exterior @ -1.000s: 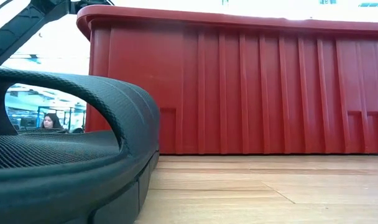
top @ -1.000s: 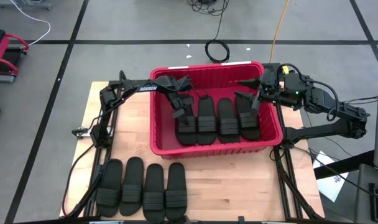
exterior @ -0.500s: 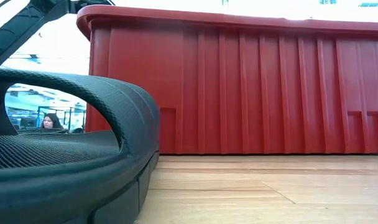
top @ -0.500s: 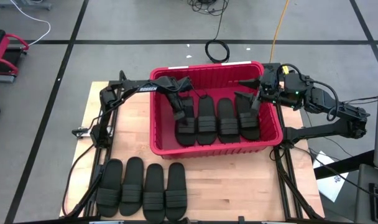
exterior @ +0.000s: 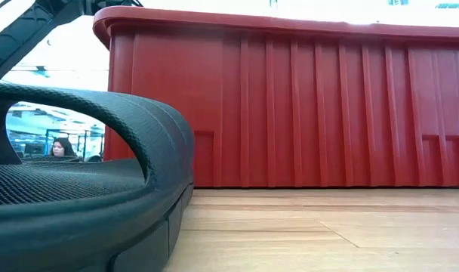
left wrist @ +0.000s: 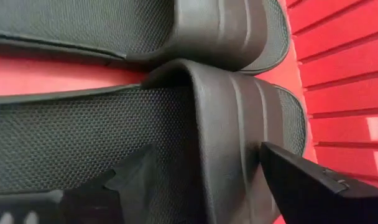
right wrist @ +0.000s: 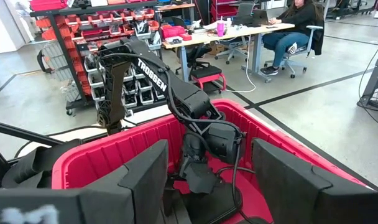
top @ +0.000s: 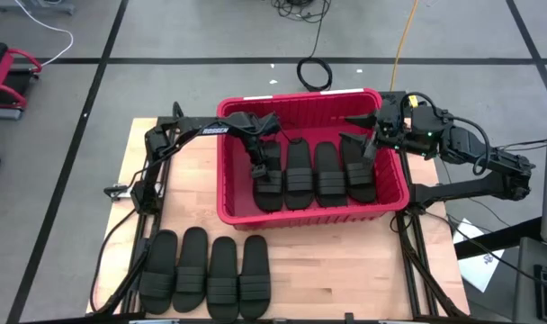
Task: Pick and place slides into bin
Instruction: Put the black slide into the red bin, then adjust the red bin
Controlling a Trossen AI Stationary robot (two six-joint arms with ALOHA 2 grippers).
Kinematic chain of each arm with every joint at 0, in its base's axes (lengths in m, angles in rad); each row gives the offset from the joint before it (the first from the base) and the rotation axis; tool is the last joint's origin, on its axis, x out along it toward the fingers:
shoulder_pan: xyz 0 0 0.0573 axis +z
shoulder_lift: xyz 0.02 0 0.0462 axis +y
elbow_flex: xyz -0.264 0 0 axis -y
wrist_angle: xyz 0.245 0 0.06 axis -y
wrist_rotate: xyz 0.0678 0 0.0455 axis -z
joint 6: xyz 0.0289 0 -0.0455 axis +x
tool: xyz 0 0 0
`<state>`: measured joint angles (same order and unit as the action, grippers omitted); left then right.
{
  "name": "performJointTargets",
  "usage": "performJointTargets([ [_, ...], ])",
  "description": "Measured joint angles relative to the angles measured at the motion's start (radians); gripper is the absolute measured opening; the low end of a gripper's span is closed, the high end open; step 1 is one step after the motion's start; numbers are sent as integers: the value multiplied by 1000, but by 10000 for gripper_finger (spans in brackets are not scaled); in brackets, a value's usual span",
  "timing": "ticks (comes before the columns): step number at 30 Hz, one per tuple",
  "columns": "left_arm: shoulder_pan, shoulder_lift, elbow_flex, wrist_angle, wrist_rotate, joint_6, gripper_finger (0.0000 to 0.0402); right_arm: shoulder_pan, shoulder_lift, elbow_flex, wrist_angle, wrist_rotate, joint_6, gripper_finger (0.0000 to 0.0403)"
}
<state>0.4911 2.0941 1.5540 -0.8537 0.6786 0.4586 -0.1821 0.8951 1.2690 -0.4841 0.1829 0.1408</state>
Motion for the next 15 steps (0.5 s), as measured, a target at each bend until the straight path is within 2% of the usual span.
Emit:
performJointTargets([
  [4, 1, 0, 67, -72, -14, 65, 291, 0, 0, 0, 0, 0, 0, 221],
  [11, 7, 0, 232, -170, -50, 86, 282, 0, 0, 0, 0, 0, 0, 221],
  [15, 21, 0, 352, -298, -195, 97, 264, 0, 0, 0, 0, 0, 0, 221],
])
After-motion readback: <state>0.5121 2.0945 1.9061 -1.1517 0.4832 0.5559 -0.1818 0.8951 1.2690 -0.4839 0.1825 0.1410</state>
